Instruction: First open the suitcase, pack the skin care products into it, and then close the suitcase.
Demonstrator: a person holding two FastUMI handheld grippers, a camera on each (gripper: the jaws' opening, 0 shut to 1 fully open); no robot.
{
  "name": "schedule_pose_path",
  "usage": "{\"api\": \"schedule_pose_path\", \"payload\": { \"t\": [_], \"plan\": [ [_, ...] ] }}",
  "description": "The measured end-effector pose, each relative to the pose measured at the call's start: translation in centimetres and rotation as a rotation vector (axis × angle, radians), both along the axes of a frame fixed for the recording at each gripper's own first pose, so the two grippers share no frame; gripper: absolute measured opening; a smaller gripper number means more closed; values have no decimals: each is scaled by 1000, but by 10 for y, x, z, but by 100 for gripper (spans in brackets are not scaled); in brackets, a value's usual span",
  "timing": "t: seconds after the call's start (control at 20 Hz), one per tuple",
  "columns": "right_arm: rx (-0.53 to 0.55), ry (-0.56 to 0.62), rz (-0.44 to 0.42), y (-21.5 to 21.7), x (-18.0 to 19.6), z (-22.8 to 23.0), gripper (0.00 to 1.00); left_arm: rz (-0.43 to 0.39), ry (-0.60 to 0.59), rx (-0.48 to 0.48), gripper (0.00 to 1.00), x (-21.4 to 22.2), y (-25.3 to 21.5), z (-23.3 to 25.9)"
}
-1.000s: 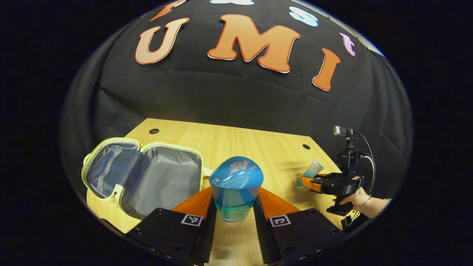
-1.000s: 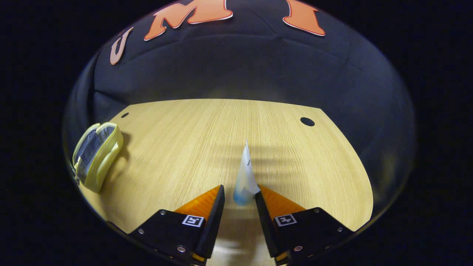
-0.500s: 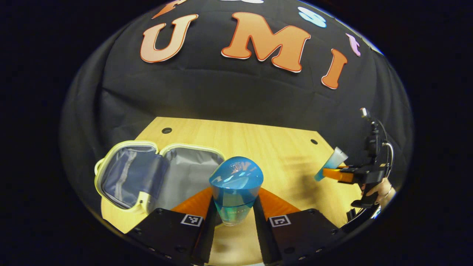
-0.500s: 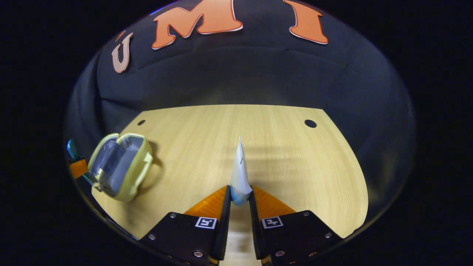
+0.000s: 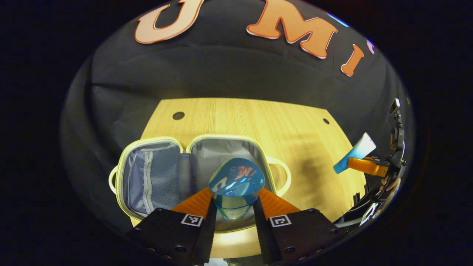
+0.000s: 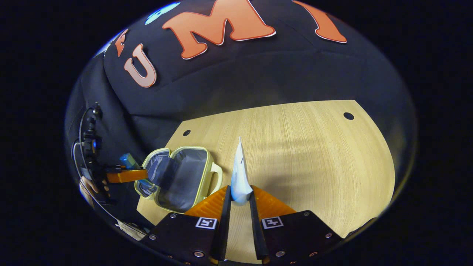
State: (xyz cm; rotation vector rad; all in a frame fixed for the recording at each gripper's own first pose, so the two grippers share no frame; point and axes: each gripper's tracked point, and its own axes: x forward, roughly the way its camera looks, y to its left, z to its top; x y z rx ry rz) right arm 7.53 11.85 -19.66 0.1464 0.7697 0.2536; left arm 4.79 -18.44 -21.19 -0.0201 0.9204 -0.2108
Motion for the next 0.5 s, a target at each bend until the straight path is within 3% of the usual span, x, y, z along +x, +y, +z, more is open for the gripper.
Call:
{"api": "schedule_pose_path", "payload": {
  "t": [0.1, 0.2, 0.3, 0.5],
  "plan": [
    [-15, -1, -20, 0, -10, 1, 30, -2, 149, -18, 51, 2, 0, -33],
    [5, 20, -50, -1, -20, -2, 30, -36, 218, 46, 51, 7, 0, -56],
    [4, 35, -78, -8, -28, -7, 30, -58, 259, 106, 51, 12, 2, -68],
    [-16, 58, -119, -23, -36, -11, 30, -32, 299, 131, 51, 29, -2, -83]
  ]
}}
